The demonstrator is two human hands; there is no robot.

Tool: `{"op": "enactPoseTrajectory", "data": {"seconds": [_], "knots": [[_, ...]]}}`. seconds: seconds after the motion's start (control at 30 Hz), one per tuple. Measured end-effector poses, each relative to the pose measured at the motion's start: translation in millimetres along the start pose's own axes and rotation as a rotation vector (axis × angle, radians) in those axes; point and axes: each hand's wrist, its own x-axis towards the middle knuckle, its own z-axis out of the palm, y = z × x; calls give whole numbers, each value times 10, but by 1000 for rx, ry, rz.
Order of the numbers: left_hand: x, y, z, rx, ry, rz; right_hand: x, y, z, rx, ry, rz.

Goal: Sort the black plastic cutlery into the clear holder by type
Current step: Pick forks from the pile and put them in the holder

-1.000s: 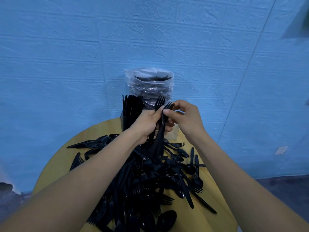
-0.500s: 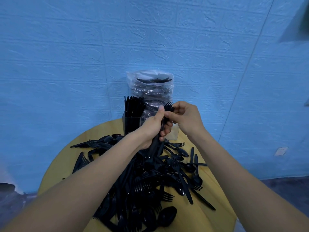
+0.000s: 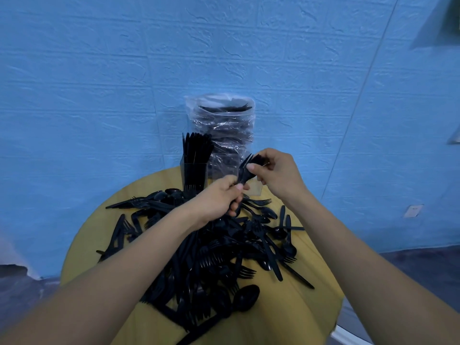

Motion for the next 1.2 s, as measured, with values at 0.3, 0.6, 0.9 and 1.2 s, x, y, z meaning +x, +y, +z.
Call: {"op": "enactPoseTrajectory", "data": {"seconds": [0.3,0.6,0.9,1.2], "knots": [[-242,-384,90,139,178,-90,-569,568,15,-520,-287,366],[-391,-526,97,278,232,-68,-714,560,118,-363,-199,467],[-491,-523,113,259,277,-56,-941,508,160,-558,-382,234],[-510,-508,-13,330,330,-9,-934,541,219,-757,-281,109]]}}
